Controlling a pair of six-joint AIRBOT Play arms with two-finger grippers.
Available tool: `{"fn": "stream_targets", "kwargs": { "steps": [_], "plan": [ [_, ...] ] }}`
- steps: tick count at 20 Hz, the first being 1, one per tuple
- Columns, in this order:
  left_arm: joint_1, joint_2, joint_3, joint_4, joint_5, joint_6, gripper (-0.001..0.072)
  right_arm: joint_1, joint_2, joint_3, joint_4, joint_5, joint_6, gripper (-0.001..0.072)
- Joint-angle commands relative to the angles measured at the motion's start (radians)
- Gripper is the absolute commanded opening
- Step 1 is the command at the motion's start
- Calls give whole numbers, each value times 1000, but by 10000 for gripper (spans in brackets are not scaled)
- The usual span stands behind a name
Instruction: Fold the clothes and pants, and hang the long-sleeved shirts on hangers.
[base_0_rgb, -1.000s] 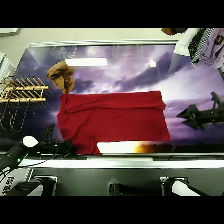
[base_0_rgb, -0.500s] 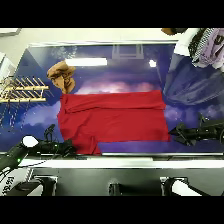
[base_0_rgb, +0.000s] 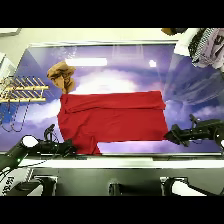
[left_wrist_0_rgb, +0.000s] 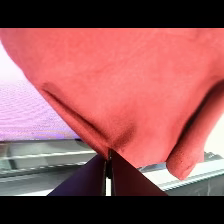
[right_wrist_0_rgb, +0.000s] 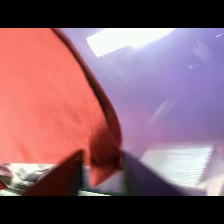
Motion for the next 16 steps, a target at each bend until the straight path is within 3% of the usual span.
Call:
{"fn": "stream_targets", "kwargs": {
  "steps": [1,3,10,13,16],
  "plan": [
    [10,0,22,18,-29,0,14,57,-3,0,4,4,15,31],
    [45,9,70,86,-94,0,14,53,34,2,-12,-11,30,30],
    [203,166,311,323,-530,-61,13,53,332,2,-182,-227,177,29],
    [196,192,421,319,-536,-105,12,57,453,4,-107,-231,160,28],
    [168,77,541,319,-463,-90,12,57,437,60,-48,-179,105,28]
  ]
}}
